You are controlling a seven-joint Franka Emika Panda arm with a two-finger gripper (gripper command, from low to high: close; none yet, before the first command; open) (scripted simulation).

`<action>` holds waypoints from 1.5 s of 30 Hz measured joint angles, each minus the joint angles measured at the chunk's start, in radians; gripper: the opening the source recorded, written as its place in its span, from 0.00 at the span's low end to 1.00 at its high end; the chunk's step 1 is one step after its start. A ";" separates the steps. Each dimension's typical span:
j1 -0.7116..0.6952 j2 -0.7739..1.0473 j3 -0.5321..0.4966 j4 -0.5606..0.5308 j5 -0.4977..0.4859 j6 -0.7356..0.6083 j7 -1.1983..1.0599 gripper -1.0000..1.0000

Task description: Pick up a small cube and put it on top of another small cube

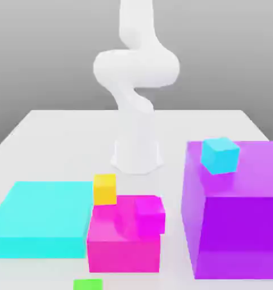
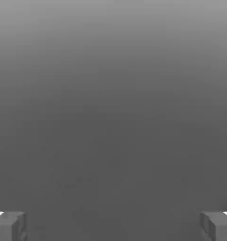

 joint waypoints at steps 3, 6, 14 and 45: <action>0.014 0.114 -0.028 0.005 0.015 0.030 -0.036 0.50; 0.025 0.223 -0.054 0.010 0.033 0.059 -0.073 0.50; 0.036 0.514 -0.105 0.023 0.086 0.136 -0.175 0.50; -0.017 1.109 -0.130 0.051 0.115 0.313 -0.324 0.00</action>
